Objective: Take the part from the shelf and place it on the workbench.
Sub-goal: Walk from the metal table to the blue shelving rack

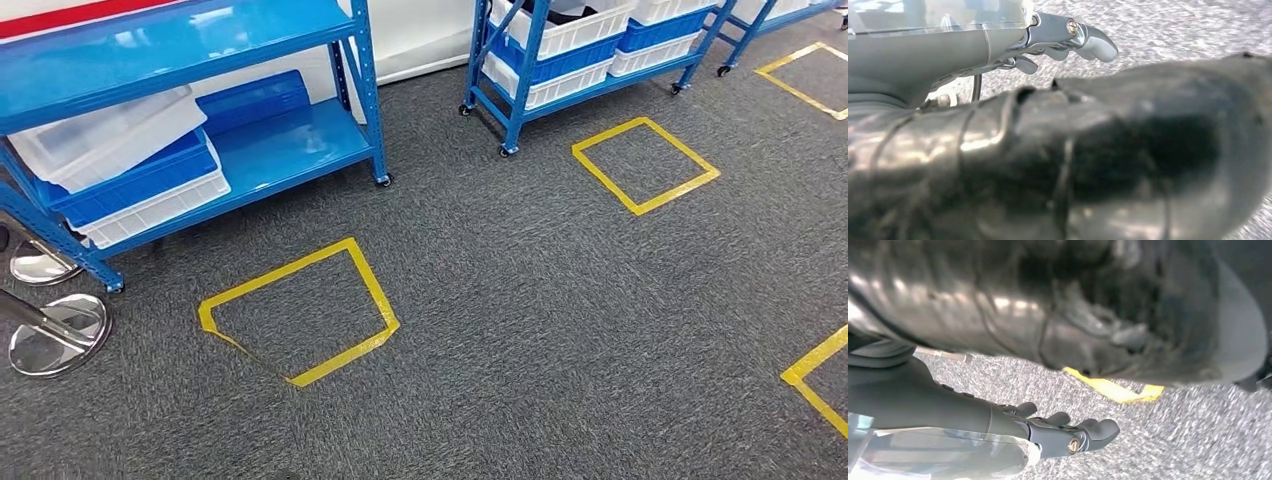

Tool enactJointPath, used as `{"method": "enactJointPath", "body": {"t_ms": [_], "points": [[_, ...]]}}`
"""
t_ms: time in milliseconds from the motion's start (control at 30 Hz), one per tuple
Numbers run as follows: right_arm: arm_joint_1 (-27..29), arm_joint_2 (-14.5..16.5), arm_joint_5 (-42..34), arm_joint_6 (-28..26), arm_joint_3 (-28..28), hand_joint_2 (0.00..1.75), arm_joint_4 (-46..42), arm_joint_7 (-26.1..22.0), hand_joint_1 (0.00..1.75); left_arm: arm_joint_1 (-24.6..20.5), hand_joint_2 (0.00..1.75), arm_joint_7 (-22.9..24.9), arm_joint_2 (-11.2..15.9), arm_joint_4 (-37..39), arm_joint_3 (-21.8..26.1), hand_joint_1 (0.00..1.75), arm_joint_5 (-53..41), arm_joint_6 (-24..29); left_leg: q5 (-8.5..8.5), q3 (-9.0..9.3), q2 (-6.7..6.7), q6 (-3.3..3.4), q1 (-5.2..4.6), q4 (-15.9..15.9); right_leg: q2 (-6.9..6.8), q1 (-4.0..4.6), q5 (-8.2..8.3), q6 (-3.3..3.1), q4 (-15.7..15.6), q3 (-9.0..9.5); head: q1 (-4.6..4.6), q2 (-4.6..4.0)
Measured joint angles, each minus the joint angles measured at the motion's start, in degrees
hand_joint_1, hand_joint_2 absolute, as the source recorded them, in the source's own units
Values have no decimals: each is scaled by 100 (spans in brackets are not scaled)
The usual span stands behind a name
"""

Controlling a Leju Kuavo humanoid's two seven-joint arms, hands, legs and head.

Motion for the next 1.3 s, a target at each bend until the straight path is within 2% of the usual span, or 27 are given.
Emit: {"method": "enactJointPath", "body": {"t_ms": [33, 100, 167, 200, 233, 267, 333, 400, 467, 500, 533, 600, 633, 667, 700, 733, 767, 833, 900, 967, 1000, 1067, 1133, 1167, 1200, 1233, 1300], "points": [[-4, -1, -1, -9, 3, 0, -2, 4, 0, 6, 0, 2, 2, 0, -2, 0, 1, 2, 13, 37, -59, 31, 24, -43, 148, -4, -90, 20, 135, -46, 11, 0], [6, -2, -2, -19, 4, 0, -2, 30, 0, -8, 0, 3, -1, 0, -3, 0, 8, 2, 21, 78, -190, 81, 51, -84, 480, -11, -394, 37, 740, -337, 37, 0], [24, -2, 3, -34, 5, 0, -1, 67, 0, -26, 0, -7, -7, 0, -4, 0, 26, 2, 12, 83, -352, 106, 52, -78, 576, -16, -604, 46, 1387, -715, 46, -1], [34, -2, 13, -46, 7, 0, -1, 86, 0, -25, 0, -12, -10, 0, -4, 0, 35, 2, 6, 90, -445, 104, 55, -71, 582, -22, -552, 53, 1480, -807, 47, -1], [41, -2, 28, -59, 9, 0, -1, 107, 0, -21, 0, -16, -10, 0, -5, 0, 39, 2, -4, 98, -542, 93, 62, -58, 593, -34, -387, 62, 1358, -797, 48, -1], [45, -2, 47, -73, 13, 0, -1, 131, 0, -17, 0, -19, -10, 0, -5, 0, 40, 2, -18, 105, -642, 73, 72, -34, 633, -53, -145, 73, 1047, -693, 49, -1], [55, -3, 84, -100, 24, 0, 1, 163, 0, -20, 0, -25, -10, 0, -5, 0, 38, 1, -60, 79, -812, 13, 88, 48, 904, -106, 193, 92, 378, -435, 50, -1], [55, -2, 101, -118, 42, 0, 4, 173, 0, -27, 0, -35, -9, 0, -5, 0, 36, -1, -72, 22, -944, -60, 97, 102, 1106, -118, 238, 82, 123, -343, 55, -1], [37, -2, 104, -124, 57, 0, 5, 175, 0, -9, 0, -43, -4, 0, -7, 0, 35, -1, -49, -19, -1076, -132, 113, 90, 1013, -106, 244, 25, 97, -318, 61, -1], [30, -5, 104, -124, 60, 0, 5, 177, 0, 8, 0, -45, -2, 0, -7, 0, 35, -1, -62, -39, -1030, -159, 113, 113, 940, -105, 255, -11, 70, -291, 58, -1], [29, -7, 105, -123, 62, 0, 5, 179, 0, 19, 0, -46, 0, 0, -8, 0, 36, -2, -124, -96, -893, -183, 107, 216, 860, -108, 268, -49, 42, -265, 40, -1], [38, -9, 107, -122, 63, 0, 5, 182, 0, 11, 0, -51, -1, 0, -8, 0, 35, -5, -400, -354, -477, -218, 93, 737, 690, -91, 275, -105, 3, -242, 1, 0], [46, -6, 107, -123, 64, 0, 5, 187, 0, -2, 0, -57, -3, 0, -8, 0, 35, -9, -567, -545, -340, -233, 97, 1104, 596, -75, 268, -125, 1, -241, -15, -1], [55, -5, 108, -126, 65, 0, 5, 198, 0, -12, 0, -64, -4, 0, -8, 0, 34, -14, -679, -710, -275, -242, 103, 1419, 500, -61, 258, -138, 2, -240, -13, -1], [63, -6, 108, -131, 66, 0, 5, 212, 0, -14, 0, -69, -5, 0, -9, 0, 34, -19, -703, -801, -239, -245, 107, 1592, 406, -51, 247, -147, 2, -236, -14, -1], [65, -6, 108, -138, 66, 0, 5, 228, 0, -8, 0, -73, -5, 0, -9, 0, 34, -25, -619, -780, -215, -241, 109, 1548, 322, -45, 235, -150, 3, -227, -14, -1], [63, -6, 108, -145, 66, 0, 5, 239, 0, 0, 0, -73, -5, 0, -10, 0, 32, -29, -446, -640, -175, -226, 106, 1284, 246, -41, 220, -146, 3, -210, -14, -1], [58, -5, 108, -155, 66, 0, 5, 251, 0, 2, 0, -73, -4, 0, -10, 0, 25, -34, -122, -224, 53, -167, 62, 513, 113, -25, 179, -115, 4, -162, -14, -1], [54, -4, 108, -173, 67, 0, 5, 273, 0, -25, 0, -75, -4, 0, -10, 0, 19, -35, -36, -16, 210, -96, -1, 113, -2, -5, 140, -67, 2, -123, -9, 0], [36, -4, 111, -214, 71, 0, 5, 309, 0, -29, 0, -78, -4, 0, -13, 0, 19, -36, -46, 1, 108, -43, -16, 68, -119, 6, 114, -9, -19, -82, -6, 0], [26, -5, 117, -232, 76, 0, 4, 329, 0, -14, 0, -78, -4, 0, -14, 0, 20, -36, -37, 27, 41, -20, 0, 34, -113, 0, 90, 23, -11, -58, -7, -1], [16, -10, 135, -250, 90, 0, 3, 357, 0, -1, 0, -77, -3, 0, -17, 0, 22, -38, -9, 98, -67, 35, 50, -49, 136, -8, -70, 71, 227, -137, 12, -1], [27, -15, 153, -251, 101, 0, 3, 377, 0, -24, 0, -75, -9, 0, -19, 0, 28, -46, -8, 121, -157, 79, 72, -74, 471, -21, -371, 85, 890, -481, 43, -1], [33, -17, 161, -253, 104, 0, 3, 391, 0, -36, 0, -73, -17, 0, -20, 0, 33, -51, -16, 123, -207, 91, 72, -72, 539, -21, -490, 88, 1240, -686, 54, -1], [41, -19, 167, -267, 108, 0, 3, 408, 0, -41, 0, -71, -26, 0, -20, 0, 38, -56, -24, 130, -263, 94, 72, -67, 565, -21, -511, 93, 1454, -834, 60, -1], [48, -21, 169, -301, 113, 0, 3, 431, 0, -37, 0, -68, -34, 0, -21, 0, 45, -60, -35, 141, -314, 89, 74, -59, 573, -23, -419, 95, 1470, -889, 62, -1], [62, -29, 165, -435, 123, 0, 3, 476, 0, -26, 0, -63, -42, 0, -21, 0, 75, -54, -72, 169, -397, 57, 83, -23, 589, -43, 31, 97, 899, -703, 65, -1]]}}
